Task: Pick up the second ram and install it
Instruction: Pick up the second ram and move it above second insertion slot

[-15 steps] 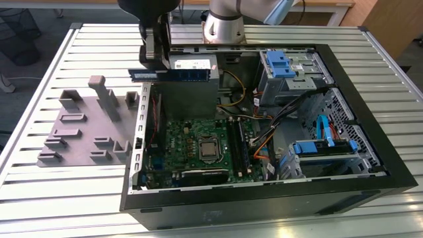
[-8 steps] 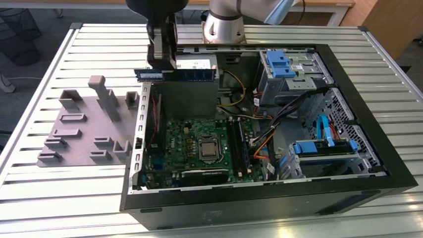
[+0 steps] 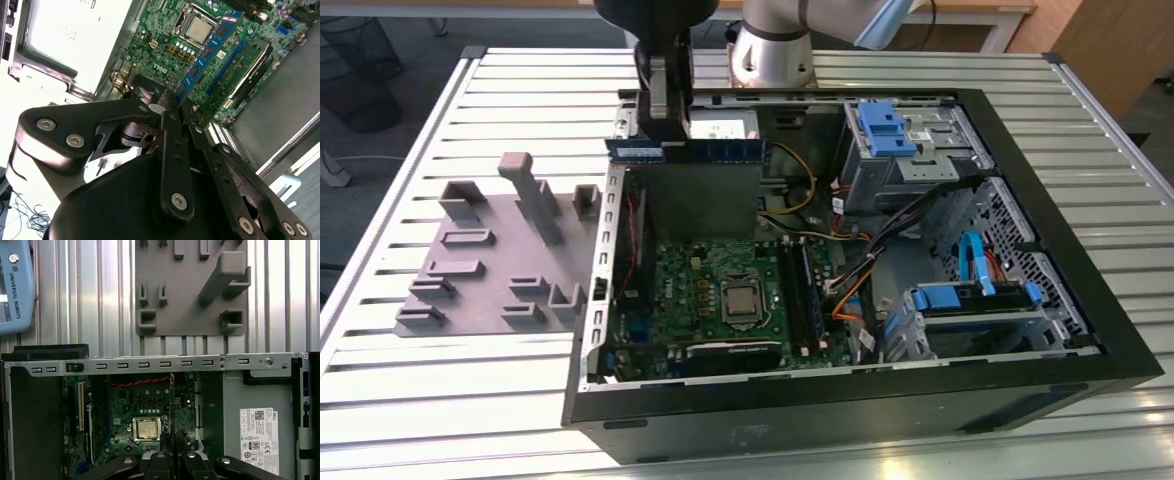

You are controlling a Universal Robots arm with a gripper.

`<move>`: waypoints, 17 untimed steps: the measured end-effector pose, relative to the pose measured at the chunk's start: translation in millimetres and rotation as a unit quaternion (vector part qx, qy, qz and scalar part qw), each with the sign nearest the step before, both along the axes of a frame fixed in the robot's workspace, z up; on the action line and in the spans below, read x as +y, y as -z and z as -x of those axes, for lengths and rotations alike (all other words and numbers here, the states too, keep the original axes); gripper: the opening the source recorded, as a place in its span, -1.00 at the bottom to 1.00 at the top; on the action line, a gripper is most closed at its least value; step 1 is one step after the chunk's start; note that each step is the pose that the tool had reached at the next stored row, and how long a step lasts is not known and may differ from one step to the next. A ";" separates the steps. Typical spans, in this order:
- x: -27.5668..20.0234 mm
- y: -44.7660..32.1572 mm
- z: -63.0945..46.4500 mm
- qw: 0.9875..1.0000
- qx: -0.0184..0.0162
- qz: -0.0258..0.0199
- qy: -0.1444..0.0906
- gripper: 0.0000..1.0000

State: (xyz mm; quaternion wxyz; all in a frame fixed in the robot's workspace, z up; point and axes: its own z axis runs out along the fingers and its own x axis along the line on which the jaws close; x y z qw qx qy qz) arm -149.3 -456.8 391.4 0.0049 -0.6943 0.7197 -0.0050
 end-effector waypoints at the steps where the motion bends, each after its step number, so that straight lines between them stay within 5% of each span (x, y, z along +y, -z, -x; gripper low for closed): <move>1: 0.0 0.0 -1.3 1.000 0.000 0.000 0.000 -0.72; 17: 0.0 0.0 -22.9 1.000 0.000 0.000 0.000 -0.72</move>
